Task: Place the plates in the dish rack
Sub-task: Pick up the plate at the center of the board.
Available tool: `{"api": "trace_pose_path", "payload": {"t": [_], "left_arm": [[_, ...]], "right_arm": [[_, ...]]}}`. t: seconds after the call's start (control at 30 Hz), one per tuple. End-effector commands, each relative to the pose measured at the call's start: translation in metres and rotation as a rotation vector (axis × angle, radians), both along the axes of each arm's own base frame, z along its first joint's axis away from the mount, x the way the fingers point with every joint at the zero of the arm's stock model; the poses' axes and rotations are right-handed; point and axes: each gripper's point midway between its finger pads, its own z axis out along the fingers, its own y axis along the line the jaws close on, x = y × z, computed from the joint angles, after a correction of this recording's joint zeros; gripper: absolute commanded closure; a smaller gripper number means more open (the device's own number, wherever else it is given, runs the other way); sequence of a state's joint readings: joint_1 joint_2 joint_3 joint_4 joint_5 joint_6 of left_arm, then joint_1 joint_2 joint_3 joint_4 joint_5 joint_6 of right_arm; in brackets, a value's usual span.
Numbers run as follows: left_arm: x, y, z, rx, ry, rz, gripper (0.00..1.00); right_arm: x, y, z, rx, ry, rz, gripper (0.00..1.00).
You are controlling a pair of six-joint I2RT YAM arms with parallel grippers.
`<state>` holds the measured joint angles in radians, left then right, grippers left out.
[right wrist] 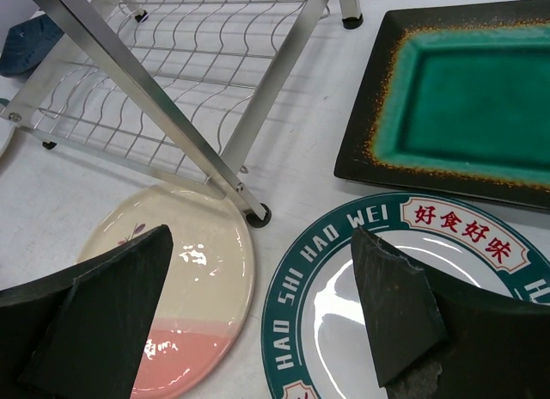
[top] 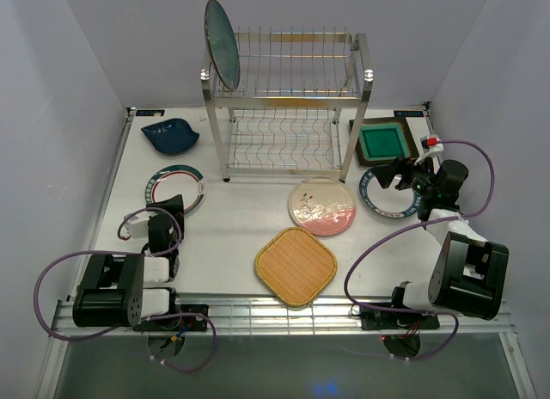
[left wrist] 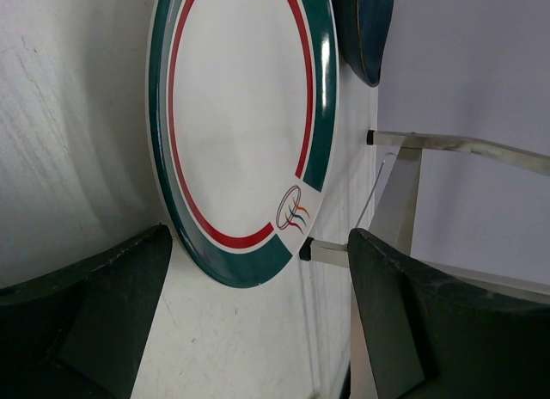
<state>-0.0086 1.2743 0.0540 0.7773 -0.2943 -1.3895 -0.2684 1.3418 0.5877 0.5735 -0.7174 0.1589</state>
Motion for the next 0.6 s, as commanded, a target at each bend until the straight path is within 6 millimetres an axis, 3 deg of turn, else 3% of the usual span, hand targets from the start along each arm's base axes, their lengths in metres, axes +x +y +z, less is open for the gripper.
{"api": "trace_pose_path", "payload": {"t": [0.0,0.57], "left_arm": [[-0.038,-0.001,-0.048,-0.038,0.136,0.007,0.06],[-0.043,0.011,-0.060,-0.071,0.196,0.106,0.18]], "right_arm": [[0.007,-0.002,0.019,0.004,-0.041,0.009,0.10],[0.006,-0.001,0.019,0.012,-0.036,0.012,0.10]]}}
